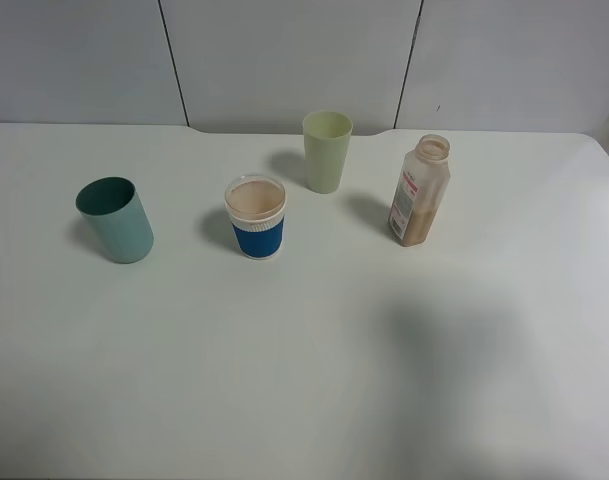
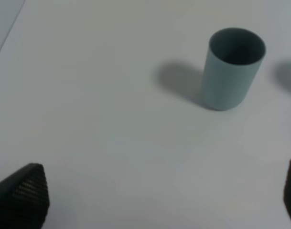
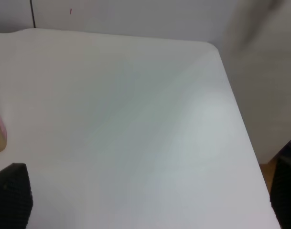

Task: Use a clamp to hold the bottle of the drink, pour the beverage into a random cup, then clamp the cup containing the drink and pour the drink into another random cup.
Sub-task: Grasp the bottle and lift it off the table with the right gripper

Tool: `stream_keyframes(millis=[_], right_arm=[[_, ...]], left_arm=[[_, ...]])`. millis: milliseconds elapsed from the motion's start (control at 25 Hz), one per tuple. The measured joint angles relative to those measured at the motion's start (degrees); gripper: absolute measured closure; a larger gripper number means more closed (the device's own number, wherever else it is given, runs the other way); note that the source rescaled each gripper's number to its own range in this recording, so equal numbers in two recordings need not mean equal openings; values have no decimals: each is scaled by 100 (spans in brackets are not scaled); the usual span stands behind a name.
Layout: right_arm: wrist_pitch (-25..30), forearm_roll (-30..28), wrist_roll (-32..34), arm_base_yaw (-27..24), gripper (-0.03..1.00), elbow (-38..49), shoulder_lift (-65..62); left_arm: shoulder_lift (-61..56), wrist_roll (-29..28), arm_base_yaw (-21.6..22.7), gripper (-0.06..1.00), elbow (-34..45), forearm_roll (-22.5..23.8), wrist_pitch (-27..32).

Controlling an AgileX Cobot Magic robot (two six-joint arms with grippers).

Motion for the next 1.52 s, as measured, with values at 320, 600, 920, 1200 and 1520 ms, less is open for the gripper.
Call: stream_keyframes(millis=[320, 600, 920, 1200, 1520], right_arm=[[-485, -4, -14, 0, -3, 9, 855], [-700, -41, -16, 0, -3, 9, 1555], [-1186, -41, -16, 0, -3, 192, 1935], [-1730, -41, -198, 0, -3, 432, 2752], [-2388, -41, -311, 8, -3, 443, 3511]], left_arm=[[0, 0, 0, -6, 0, -5, 0], [0, 0, 0, -6, 0, -5, 0], [0, 0, 0, -6, 0, -5, 0], [0, 0, 0, -6, 0, -5, 0], [0, 0, 0, -6, 0, -5, 0]])
